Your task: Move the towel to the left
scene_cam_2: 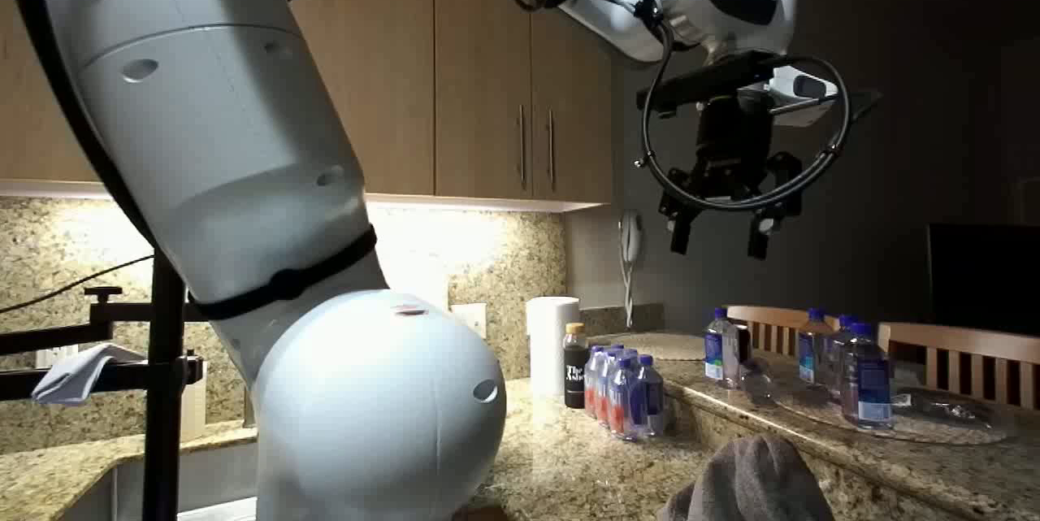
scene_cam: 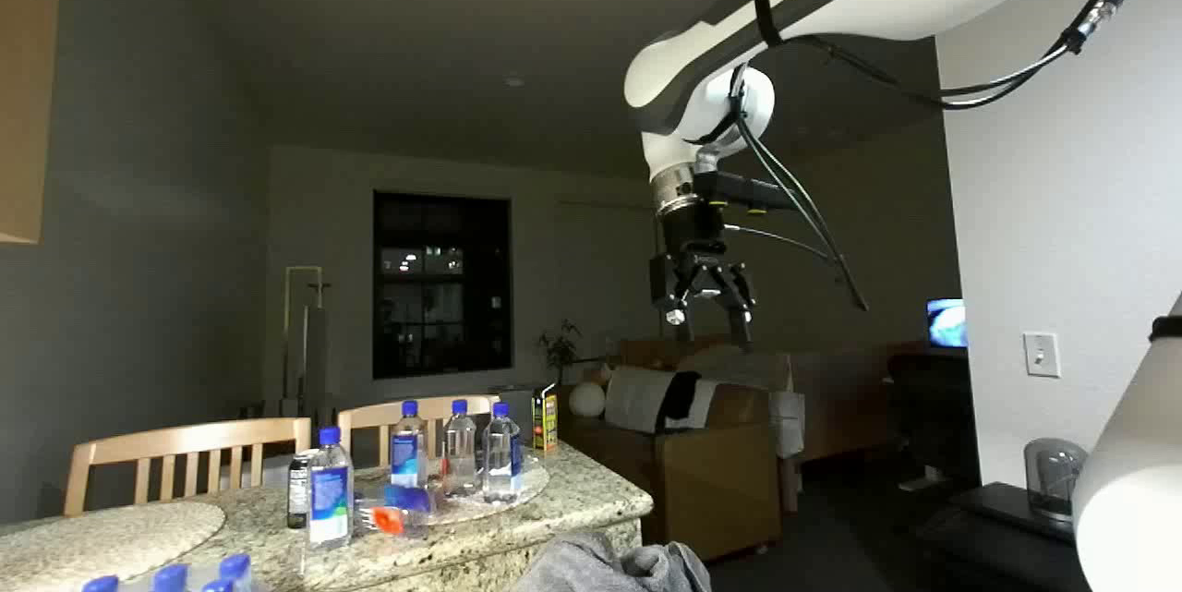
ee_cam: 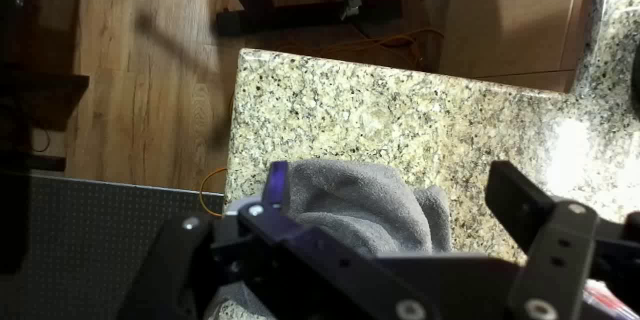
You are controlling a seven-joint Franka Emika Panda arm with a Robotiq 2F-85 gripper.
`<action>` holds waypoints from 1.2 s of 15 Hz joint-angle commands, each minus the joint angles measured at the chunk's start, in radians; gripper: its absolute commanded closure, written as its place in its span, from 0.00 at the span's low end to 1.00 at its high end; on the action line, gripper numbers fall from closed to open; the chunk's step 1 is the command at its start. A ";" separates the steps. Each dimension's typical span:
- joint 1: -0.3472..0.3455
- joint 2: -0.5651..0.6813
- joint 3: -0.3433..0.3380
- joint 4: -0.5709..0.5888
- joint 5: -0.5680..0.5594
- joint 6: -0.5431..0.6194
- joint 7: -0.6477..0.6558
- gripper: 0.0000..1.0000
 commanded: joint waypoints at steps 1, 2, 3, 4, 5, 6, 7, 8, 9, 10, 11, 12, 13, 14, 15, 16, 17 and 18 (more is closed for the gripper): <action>-0.011 0.002 0.008 0.003 0.003 -0.003 -0.004 0.00; -0.011 0.002 0.008 0.003 0.003 -0.003 -0.004 0.00; -0.011 0.002 0.008 0.003 0.003 -0.003 -0.004 0.00; -0.011 0.002 0.008 0.003 0.003 -0.003 -0.004 0.00; -0.011 0.002 0.008 0.003 0.003 -0.003 -0.004 0.00; -0.011 0.002 0.008 0.003 0.003 -0.003 -0.004 0.00; -0.011 0.002 0.008 0.003 0.003 -0.003 -0.004 0.00; 0.003 -0.008 0.013 -0.019 0.030 0.003 -0.015 0.00; 0.008 -0.015 0.023 -0.036 0.049 0.024 0.004 0.00; 0.016 -0.014 0.035 -0.048 0.063 0.038 0.010 0.00; 0.026 -0.013 0.046 -0.063 0.084 0.063 0.005 0.00; 0.035 -0.011 0.064 -0.082 0.103 0.106 0.023 0.00; 0.043 -0.005 0.078 -0.093 0.120 0.139 0.032 0.00; 0.052 0.001 0.094 -0.113 0.141 0.208 0.045 0.00; 0.059 0.011 0.104 -0.123 0.158 0.256 0.054 0.00; 0.065 0.031 0.118 -0.142 0.176 0.352 0.070 0.00; 0.069 0.049 0.126 -0.155 0.193 0.432 0.081 0.00; 0.071 0.082 0.137 -0.158 0.187 0.514 0.087 0.00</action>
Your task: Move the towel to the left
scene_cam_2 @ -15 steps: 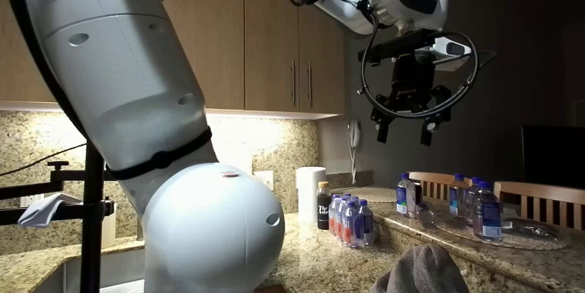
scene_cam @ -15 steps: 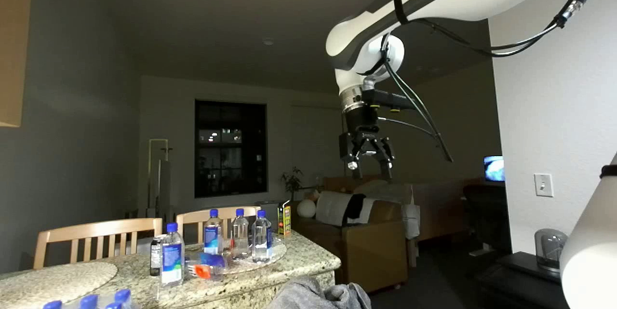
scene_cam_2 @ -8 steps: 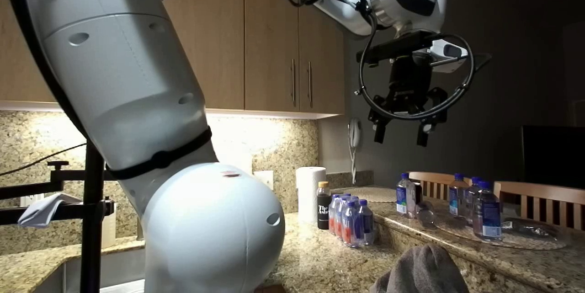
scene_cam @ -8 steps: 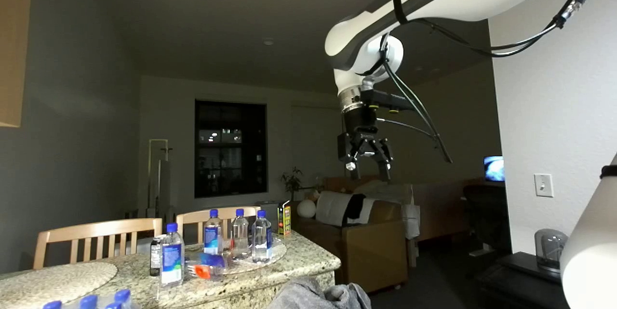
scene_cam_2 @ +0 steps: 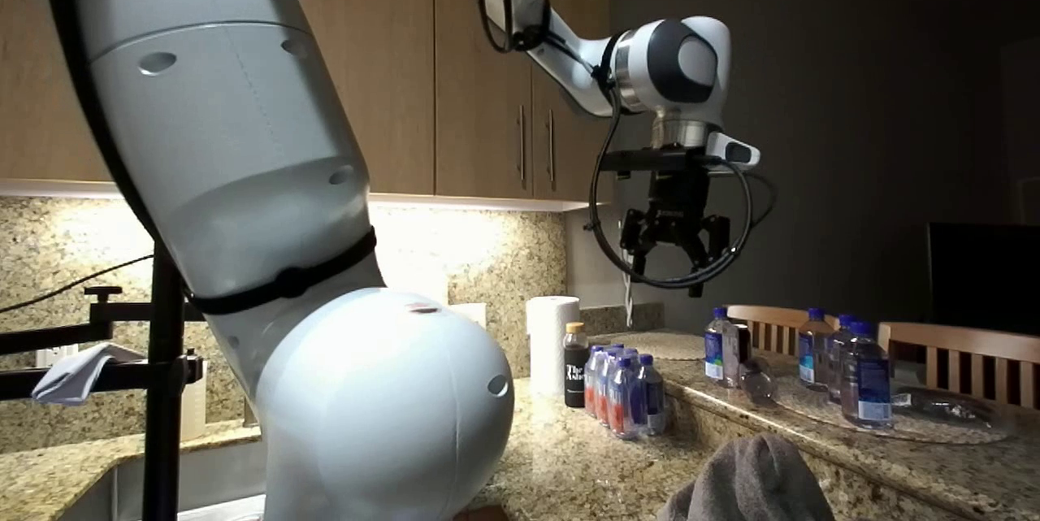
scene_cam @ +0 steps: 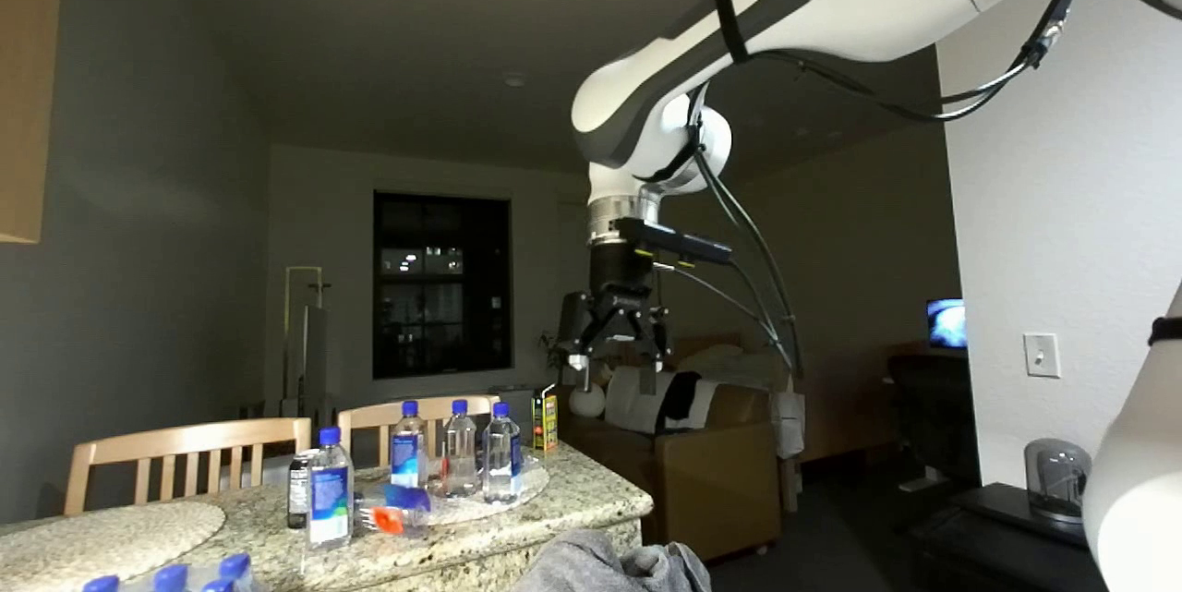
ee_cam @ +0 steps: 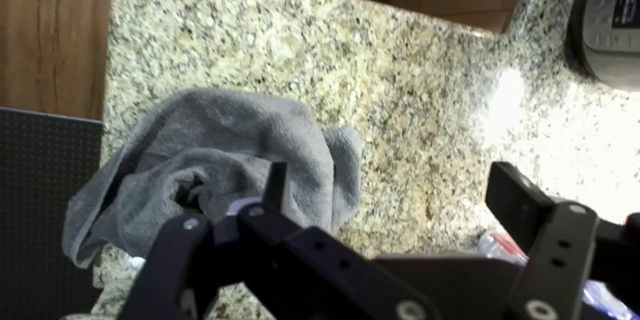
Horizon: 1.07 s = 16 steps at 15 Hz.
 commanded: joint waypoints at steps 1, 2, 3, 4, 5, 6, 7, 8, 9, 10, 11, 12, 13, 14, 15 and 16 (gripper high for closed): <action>0.008 0.089 0.030 -0.032 0.021 0.247 0.039 0.00; 0.004 0.135 0.035 -0.025 0.002 0.318 0.043 0.00; 0.002 0.174 0.036 -0.015 -0.008 0.365 0.046 0.00; -0.004 0.232 0.034 -0.001 -0.027 0.422 0.045 0.00; -0.006 0.276 0.032 0.011 -0.042 0.451 0.048 0.00; -0.008 0.326 0.022 0.027 -0.052 0.472 0.022 0.00; -0.010 0.362 0.018 0.037 -0.063 0.494 0.021 0.00; -0.008 0.399 0.012 0.055 -0.070 0.491 0.006 0.00; -0.008 0.431 0.007 0.070 -0.079 0.499 0.001 0.00; -0.007 0.466 0.004 0.085 -0.085 0.509 -0.009 0.00; -0.007 0.495 0.002 0.105 -0.095 0.506 -0.006 0.00; -0.005 0.523 0.001 0.127 -0.103 0.489 -0.006 0.00; -0.007 0.547 -0.003 0.148 -0.117 0.486 -0.005 0.00; -0.006 0.572 -0.007 0.166 -0.139 0.484 0.005 0.00; -0.006 0.593 -0.012 0.181 -0.159 0.490 0.010 0.00; -0.005 0.609 -0.016 0.187 -0.176 0.497 0.010 0.00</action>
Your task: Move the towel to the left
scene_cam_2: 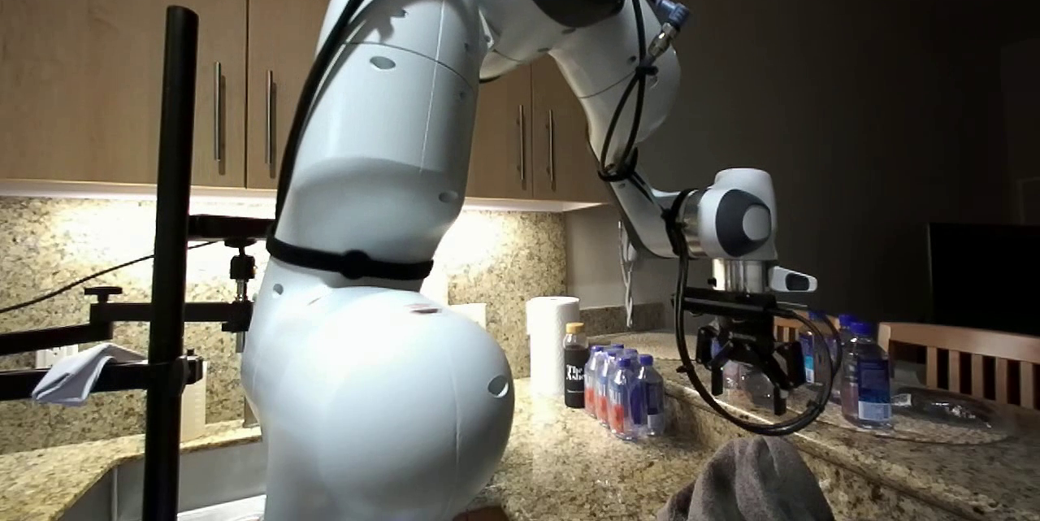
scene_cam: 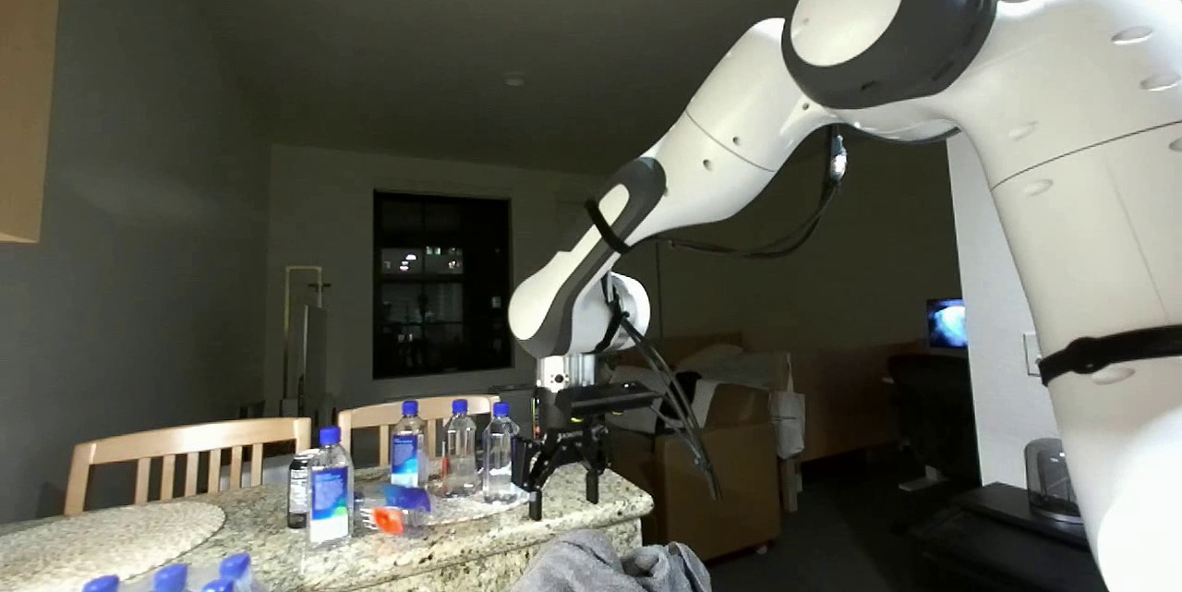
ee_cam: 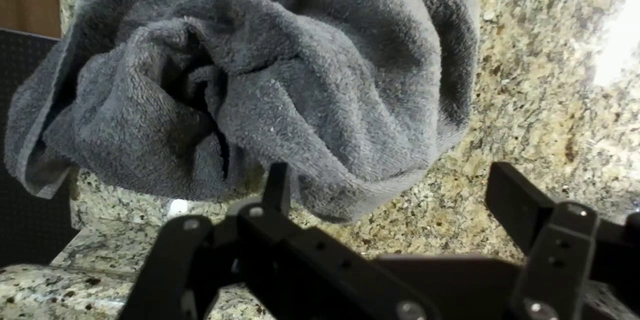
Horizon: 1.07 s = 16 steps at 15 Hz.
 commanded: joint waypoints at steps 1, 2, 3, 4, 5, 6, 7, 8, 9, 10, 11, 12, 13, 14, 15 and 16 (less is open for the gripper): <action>-0.003 0.066 -0.015 0.052 -0.064 0.006 -0.006 0.00; -0.004 0.073 -0.018 0.050 -0.072 0.004 -0.009 0.00; -0.004 0.081 -0.021 0.051 -0.080 -0.001 -0.013 0.00; -0.004 0.084 -0.023 0.045 -0.086 -0.007 -0.018 0.00; -0.006 0.087 -0.025 0.042 -0.091 -0.011 -0.025 0.00; -0.006 0.087 -0.025 0.032 -0.097 -0.014 -0.034 0.00; -0.006 0.089 -0.025 0.029 -0.102 -0.019 -0.042 0.00; -0.007 0.089 -0.025 0.023 -0.109 -0.024 -0.054 0.00; -0.007 0.089 -0.025 0.019 -0.114 -0.030 -0.061 0.00; -0.008 0.085 -0.023 0.011 -0.117 -0.046 -0.078 0.00; -0.009 0.083 -0.023 0.005 -0.121 -0.056 -0.091 0.00; -0.010 0.078 -0.020 -0.005 -0.124 -0.068 -0.114 0.00; -0.010 0.078 -0.020 -0.009 -0.128 -0.079 -0.129 0.00; -0.009 0.080 -0.020 -0.014 -0.138 -0.093 -0.140 0.00; -0.008 0.083 -0.021 -0.020 -0.147 -0.099 -0.152 0.00; -0.007 0.089 -0.023 -0.027 -0.163 -0.096 -0.154 0.00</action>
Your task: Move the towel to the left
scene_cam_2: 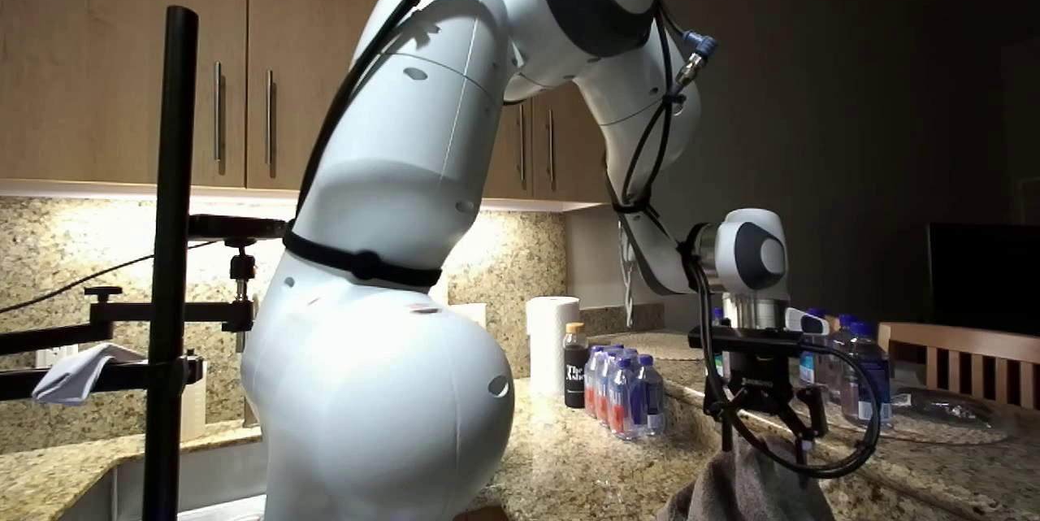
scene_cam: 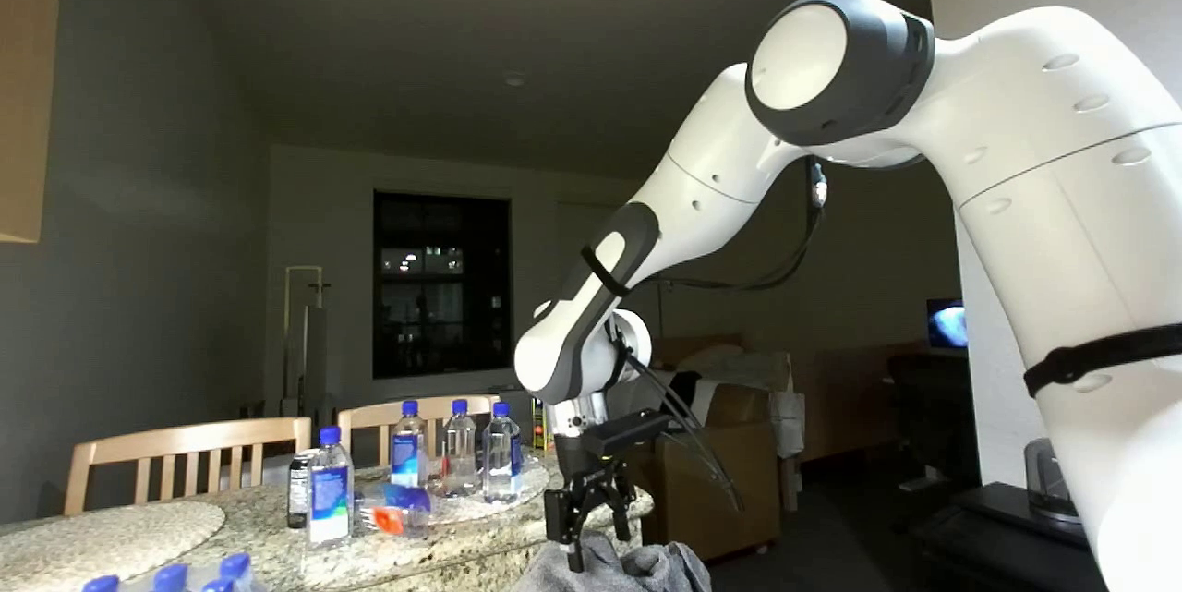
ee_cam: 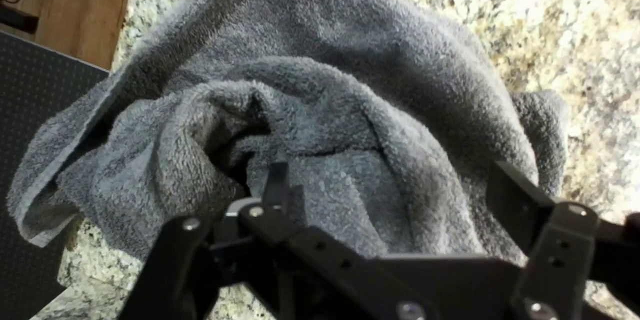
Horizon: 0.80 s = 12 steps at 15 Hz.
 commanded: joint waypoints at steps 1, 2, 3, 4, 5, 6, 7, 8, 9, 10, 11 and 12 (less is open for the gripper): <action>-0.007 -0.004 0.000 -0.040 -0.055 -0.011 -0.044 0.05; -0.007 0.005 -0.001 -0.047 -0.068 0.009 -0.041 0.26; -0.008 0.011 -0.001 -0.050 -0.077 0.013 -0.041 0.33; -0.009 0.020 -0.001 -0.056 -0.085 0.026 -0.046 0.40; -0.011 0.027 0.000 -0.059 -0.090 0.035 -0.051 0.46; -0.012 0.037 0.001 -0.059 -0.092 0.048 -0.058 0.53; -0.014 0.049 0.001 -0.057 -0.096 0.061 -0.065 0.59; -0.015 0.061 0.001 -0.054 -0.099 0.073 -0.074 0.66; -0.017 0.074 0.001 -0.049 -0.101 0.086 -0.082 0.72; -0.017 0.086 0.001 -0.046 -0.102 0.098 -0.089 0.80; -0.018 0.098 0.000 -0.041 -0.102 0.110 -0.093 0.85; -0.018 0.109 0.000 -0.035 -0.100 0.119 -0.095 0.91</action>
